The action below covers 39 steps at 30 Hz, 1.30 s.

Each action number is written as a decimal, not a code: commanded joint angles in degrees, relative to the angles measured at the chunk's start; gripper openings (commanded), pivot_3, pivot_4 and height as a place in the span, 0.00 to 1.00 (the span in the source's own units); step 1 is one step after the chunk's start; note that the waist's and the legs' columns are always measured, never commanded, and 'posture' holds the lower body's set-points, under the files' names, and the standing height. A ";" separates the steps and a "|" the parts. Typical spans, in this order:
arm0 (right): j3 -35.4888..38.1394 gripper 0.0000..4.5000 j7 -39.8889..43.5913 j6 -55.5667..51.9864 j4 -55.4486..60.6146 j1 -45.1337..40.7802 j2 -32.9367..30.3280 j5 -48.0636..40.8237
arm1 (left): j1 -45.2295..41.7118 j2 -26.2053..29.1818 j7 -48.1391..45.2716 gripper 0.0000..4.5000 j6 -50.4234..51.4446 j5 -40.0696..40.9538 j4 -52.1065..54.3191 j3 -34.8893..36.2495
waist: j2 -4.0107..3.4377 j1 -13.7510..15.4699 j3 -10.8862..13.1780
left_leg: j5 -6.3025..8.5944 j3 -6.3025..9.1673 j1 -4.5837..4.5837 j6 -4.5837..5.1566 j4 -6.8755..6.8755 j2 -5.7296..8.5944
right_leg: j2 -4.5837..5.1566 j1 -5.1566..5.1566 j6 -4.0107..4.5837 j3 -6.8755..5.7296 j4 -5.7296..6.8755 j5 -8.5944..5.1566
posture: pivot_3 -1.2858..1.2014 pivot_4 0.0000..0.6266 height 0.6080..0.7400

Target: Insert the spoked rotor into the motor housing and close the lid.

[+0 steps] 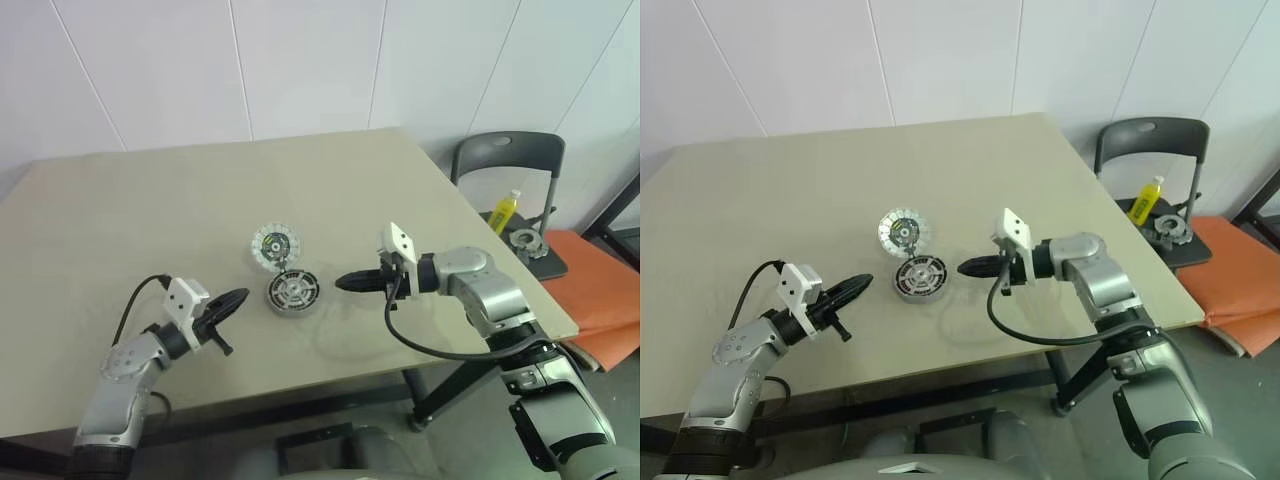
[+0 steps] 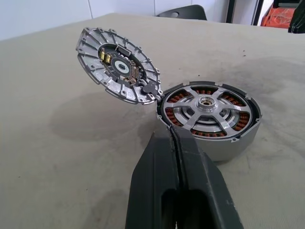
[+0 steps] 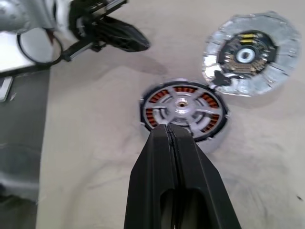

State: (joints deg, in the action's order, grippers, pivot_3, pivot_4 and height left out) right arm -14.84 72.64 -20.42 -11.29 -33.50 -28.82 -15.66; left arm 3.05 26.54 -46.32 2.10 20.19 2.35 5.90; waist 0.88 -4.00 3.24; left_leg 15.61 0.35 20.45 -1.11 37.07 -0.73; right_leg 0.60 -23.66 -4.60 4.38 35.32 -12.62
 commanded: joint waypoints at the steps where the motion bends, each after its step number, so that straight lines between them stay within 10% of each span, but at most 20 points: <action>1: -3.17 0.00 1.59 3.12 2.88 -2.79 -1.48 4.09 | -0.18 0.95 -1.30 0.01 0.03 1.46 2.54 0.64 | 0.00 0.00 0.00 | 0.00 0.00 0.00 0.00 0.00 0.00 | 0.00 0.00 0.00 0.00 0.00 0.00 | 0.52 0.00 1.00; 19: -20.27 0.00 3.00 30.85 -11.46 -18.55 3.69 27.08 | 8.85 2.04 0.10 0.01 -0.87 2.69 10.78 4.14 | -0.03 -0.06 0.02 | 0.00 -0.03 0.01 0.00 -0.06 -0.12 | 0.04 -0.07 0.03 0.01 0.02 0.00 | 0.52 0.00 1.00; 29: -24.88 0.72 -2.28 44.45 -30.29 -28.87 9.18 38.39 | 10.06 0.47 2.40 0.00 -0.99 2.33 11.45 3.79 | -0.04 -0.18 0.02 | 0.00 -0.05 0.02 0.00 -0.06 -0.14 | 0.09 -0.09 0.27 0.02 0.04 0.14 | 0.52 0.00 1.00; 39: -23.29 0.72 1.23 45.60 -29.86 -28.37 9.38 37.84 | 9.02 0.49 2.64 0.00 -1.20 1.72 9.48 3.16 | -0.05 -0.19 0.03 | 0.00 -0.05 -0.02 0.00 -0.06 -0.14 | 0.07 -0.08 0.27 0.02 0.12 0.14 | 0.52 0.00 1.00</action>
State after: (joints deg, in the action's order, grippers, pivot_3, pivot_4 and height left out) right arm -39.70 73.42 24.64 -42.95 -61.00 -19.50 23.26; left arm 13.07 26.92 -43.70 1.88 21.89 11.35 8.68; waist 0.83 -4.19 3.26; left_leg 15.60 0.31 20.42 -1.10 37.01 -0.87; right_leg 0.67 -23.74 -4.33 4.41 35.45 -12.48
